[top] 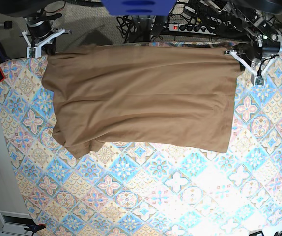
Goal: Layout the t-shirt on the table in an organized manner, then fold the t-shirt properly
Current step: 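Lift the held shirt edge with both grippers and drag it toward the robot, then lower the shirt edge and release it with the right gripper, then regrasp the shirt edge with the right gripper beside the left gripper's hold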
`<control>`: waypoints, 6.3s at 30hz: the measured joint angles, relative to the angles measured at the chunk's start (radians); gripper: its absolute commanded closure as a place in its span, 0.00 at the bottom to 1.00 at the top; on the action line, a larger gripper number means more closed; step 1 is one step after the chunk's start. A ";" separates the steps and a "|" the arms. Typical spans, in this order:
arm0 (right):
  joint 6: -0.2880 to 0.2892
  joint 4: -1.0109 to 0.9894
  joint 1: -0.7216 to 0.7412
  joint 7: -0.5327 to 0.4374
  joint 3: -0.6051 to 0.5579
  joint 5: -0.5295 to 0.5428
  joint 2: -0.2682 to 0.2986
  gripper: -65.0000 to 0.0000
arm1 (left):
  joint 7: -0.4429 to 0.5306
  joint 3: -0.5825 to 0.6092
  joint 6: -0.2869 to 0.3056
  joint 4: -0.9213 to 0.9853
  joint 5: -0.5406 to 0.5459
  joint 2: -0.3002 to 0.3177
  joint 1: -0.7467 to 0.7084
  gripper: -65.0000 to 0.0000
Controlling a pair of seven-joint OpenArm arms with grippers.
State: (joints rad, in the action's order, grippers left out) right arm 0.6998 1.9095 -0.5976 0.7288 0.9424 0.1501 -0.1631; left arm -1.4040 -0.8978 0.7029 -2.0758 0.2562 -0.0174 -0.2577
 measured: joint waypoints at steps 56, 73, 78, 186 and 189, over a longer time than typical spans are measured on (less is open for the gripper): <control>0.004 -0.011 0.278 0.008 0.005 -0.011 0.000 1.00 | 0.000 0.196 -0.003 0.183 -0.375 -0.004 0.392 1.00; 0.000 -0.110 0.276 0.011 0.002 -0.013 0.000 1.00 | 0.081 0.196 -0.003 0.240 -0.378 -0.006 0.415 1.00; 0.000 -0.111 0.276 0.011 0.000 -0.013 0.000 1.00 | 0.173 0.196 -0.003 0.385 -0.385 0.014 0.415 1.00; -0.004 -0.329 0.448 0.407 0.068 0.293 0.099 0.54 | 0.253 0.070 0.000 0.107 -0.373 -0.049 0.261 0.53; -0.008 -0.301 0.451 0.423 0.035 0.286 0.087 0.54 | 0.249 0.070 0.000 0.107 -0.373 -0.049 0.261 0.53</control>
State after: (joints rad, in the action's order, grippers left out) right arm 0.6922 1.6089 -0.1463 1.1522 0.9779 0.4358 -0.0757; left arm -1.1553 -0.8280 0.7029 -1.9690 -0.1173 -0.0662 0.0029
